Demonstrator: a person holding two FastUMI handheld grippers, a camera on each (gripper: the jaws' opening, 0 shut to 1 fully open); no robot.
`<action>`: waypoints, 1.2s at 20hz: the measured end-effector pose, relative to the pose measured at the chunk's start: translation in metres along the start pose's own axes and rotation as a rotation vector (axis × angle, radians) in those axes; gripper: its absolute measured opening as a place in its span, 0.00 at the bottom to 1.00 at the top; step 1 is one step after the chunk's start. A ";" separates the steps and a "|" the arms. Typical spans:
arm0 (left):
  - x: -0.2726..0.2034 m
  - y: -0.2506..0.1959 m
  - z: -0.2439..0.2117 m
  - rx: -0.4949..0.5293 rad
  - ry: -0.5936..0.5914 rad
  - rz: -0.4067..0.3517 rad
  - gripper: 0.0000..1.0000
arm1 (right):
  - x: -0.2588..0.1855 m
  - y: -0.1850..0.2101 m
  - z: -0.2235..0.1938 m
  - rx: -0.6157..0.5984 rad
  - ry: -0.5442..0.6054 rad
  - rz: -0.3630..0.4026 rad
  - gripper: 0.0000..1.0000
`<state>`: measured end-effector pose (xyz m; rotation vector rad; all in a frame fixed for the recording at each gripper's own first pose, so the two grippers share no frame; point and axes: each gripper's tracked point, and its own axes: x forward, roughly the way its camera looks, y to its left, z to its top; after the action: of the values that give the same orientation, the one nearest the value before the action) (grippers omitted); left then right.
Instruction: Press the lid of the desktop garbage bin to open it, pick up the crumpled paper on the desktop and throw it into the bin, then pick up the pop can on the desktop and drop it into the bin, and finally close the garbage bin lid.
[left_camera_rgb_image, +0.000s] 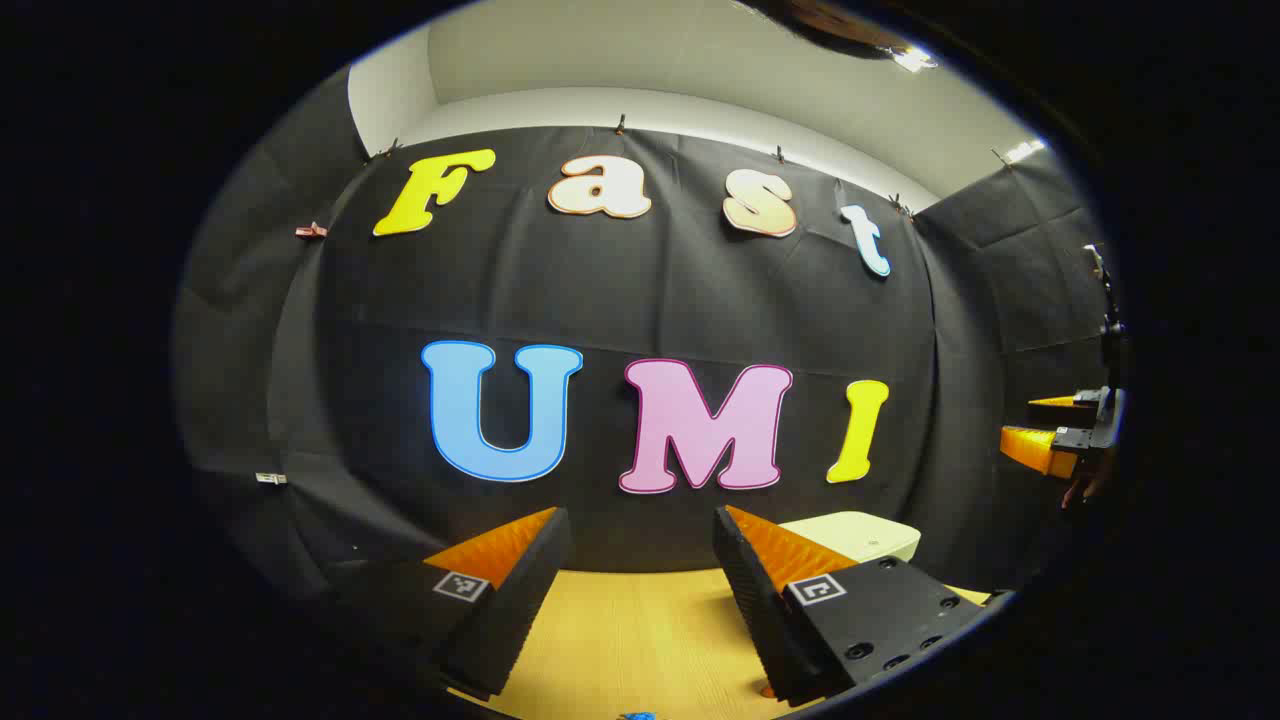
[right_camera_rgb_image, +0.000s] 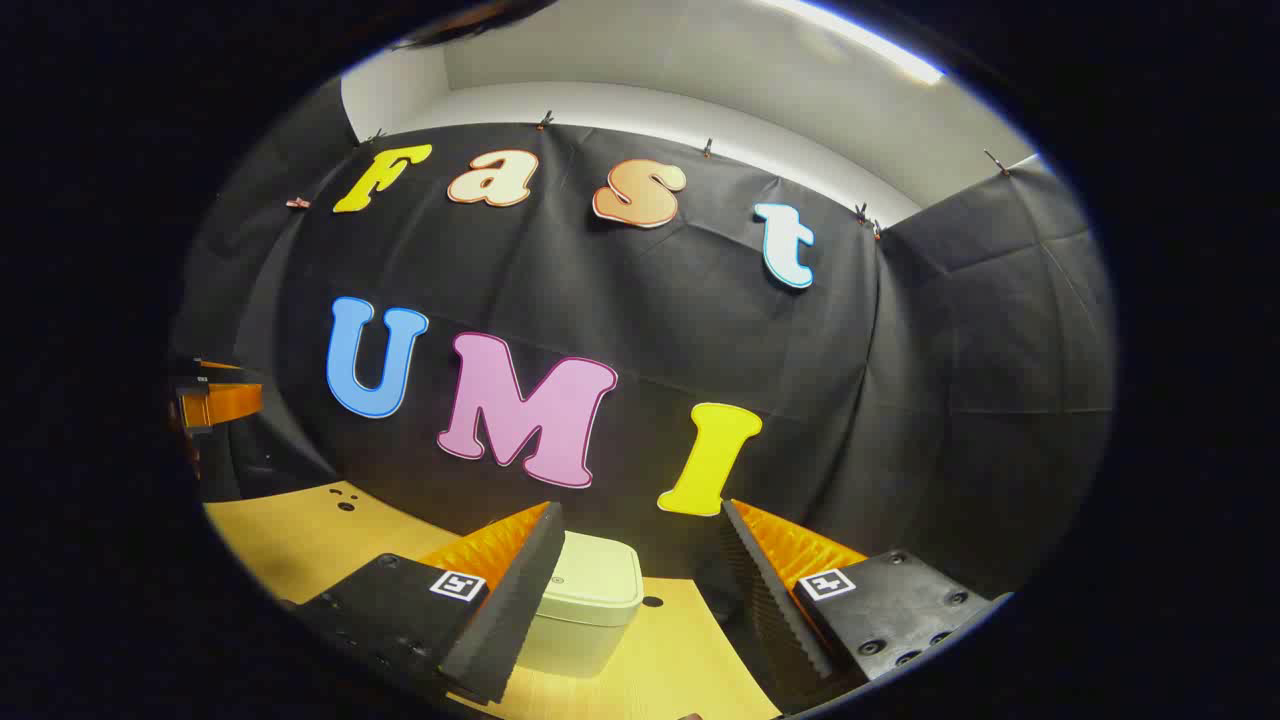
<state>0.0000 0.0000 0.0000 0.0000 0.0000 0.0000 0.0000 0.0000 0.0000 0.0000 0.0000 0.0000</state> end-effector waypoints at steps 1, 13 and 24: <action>0.002 0.000 -0.002 0.004 -0.001 -0.005 0.93 | 0.000 0.003 0.001 0.002 0.002 -0.002 0.96; 0.021 0.013 -0.008 0.011 -0.001 -0.040 0.93 | 0.013 0.043 -0.003 0.015 0.057 0.025 0.97; 0.024 0.036 -0.027 0.005 0.017 -0.029 0.93 | 0.043 0.051 -0.017 0.046 0.192 0.037 0.43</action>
<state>0.0242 0.0359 -0.0274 0.0051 0.0173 -0.0292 0.0429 0.0509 -0.0172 0.0458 0.1919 0.0369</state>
